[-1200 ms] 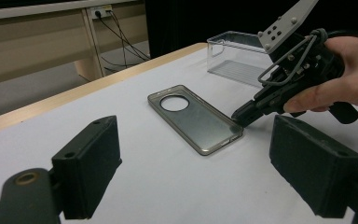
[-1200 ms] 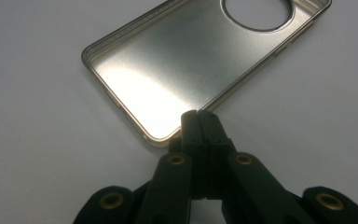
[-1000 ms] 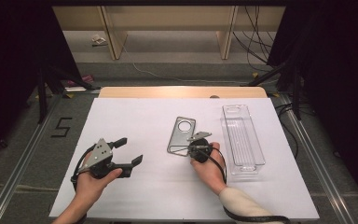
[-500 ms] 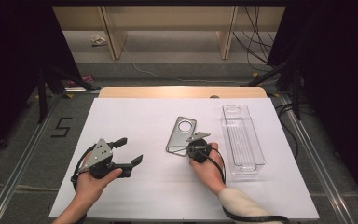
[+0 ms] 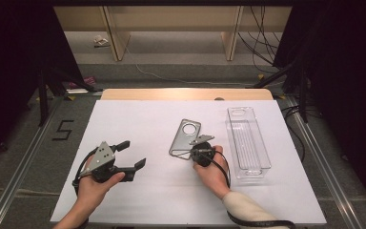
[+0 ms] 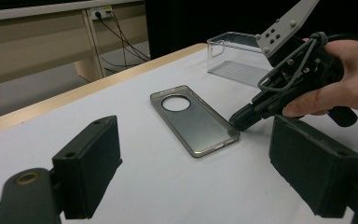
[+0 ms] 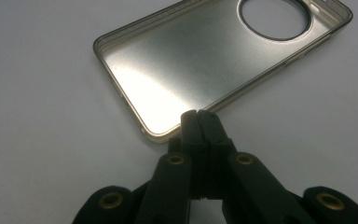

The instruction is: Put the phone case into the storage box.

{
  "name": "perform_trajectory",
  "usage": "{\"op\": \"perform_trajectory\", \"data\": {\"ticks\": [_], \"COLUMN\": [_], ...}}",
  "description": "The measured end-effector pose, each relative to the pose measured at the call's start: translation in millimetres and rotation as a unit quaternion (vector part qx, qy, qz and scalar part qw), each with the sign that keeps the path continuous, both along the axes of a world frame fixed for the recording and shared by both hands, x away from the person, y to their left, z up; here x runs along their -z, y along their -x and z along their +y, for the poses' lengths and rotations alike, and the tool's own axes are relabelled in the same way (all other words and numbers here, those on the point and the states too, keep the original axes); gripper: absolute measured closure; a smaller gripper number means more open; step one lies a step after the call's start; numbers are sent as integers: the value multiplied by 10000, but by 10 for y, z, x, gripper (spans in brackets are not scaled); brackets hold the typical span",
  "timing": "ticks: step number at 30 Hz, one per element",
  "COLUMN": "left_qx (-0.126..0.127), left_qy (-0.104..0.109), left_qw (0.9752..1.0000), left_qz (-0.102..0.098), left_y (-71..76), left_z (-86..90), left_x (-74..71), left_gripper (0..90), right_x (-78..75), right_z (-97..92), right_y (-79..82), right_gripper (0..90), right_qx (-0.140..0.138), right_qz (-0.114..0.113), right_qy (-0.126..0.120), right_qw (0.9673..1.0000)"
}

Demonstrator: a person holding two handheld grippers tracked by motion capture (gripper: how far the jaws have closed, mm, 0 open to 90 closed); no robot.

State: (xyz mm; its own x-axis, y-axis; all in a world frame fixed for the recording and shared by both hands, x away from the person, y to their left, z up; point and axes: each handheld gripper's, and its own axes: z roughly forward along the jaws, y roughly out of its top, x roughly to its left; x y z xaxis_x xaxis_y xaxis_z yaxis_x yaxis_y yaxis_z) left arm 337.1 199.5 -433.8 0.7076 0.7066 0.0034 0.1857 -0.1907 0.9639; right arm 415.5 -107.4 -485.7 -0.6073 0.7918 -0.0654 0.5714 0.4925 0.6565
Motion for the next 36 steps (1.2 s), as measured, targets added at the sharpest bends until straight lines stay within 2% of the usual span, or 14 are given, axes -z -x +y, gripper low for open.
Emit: {"op": "perform_trajectory", "data": {"ticks": [8,12,13,14,18,19,21,22,26,31,36], "left_qx": [9,5,4,7,11,3,6,8,4,6,8], "left_qy": [-3,-2,1,-2,-7,1,-4,-4,2,7,8], "left_qw": [10000,10000,10000,10000,10000,10000,10000,10000,10000,10000,10000], "left_qz": [1,5,6,4,5,7,6,7,6,9,13], "left_y": [1,0,-1,-3,-1,1,-1,-3,-3,-2,-3], "left_z": [-3,-1,-1,-1,-1,-2,-1,0,2,3,3], "left_x": [0,2,2,3,2,1,2,3,3,2,3], "left_gripper": [162,162,162,162,161,161,162,162,161,160,160], "right_x": [-5,-60,-131,-131,-235,-235,-274,-274,-306,-315,-320], "right_z": [-14,-51,-76,-76,-107,-107,-110,-110,-101,-86,-73], "right_y": [-4,-11,-11,-11,-19,-19,-19,-19,-20,-27,-27], "right_gripper": [867,824,774,774,612,612,538,538,450,356,318], "right_qx": [28,87,123,123,131,131,85,85,7,-128,-208], "right_qz": [24,-69,-171,-171,-410,-410,-490,-490,-617,-651,-678], "right_qy": [-24,-127,-220,-220,-422,-422,-489,-489,-575,-596,-614], "right_qw": [10000,9999,9995,9995,9982,9982,9976,9976,9964,9960,9956]}}
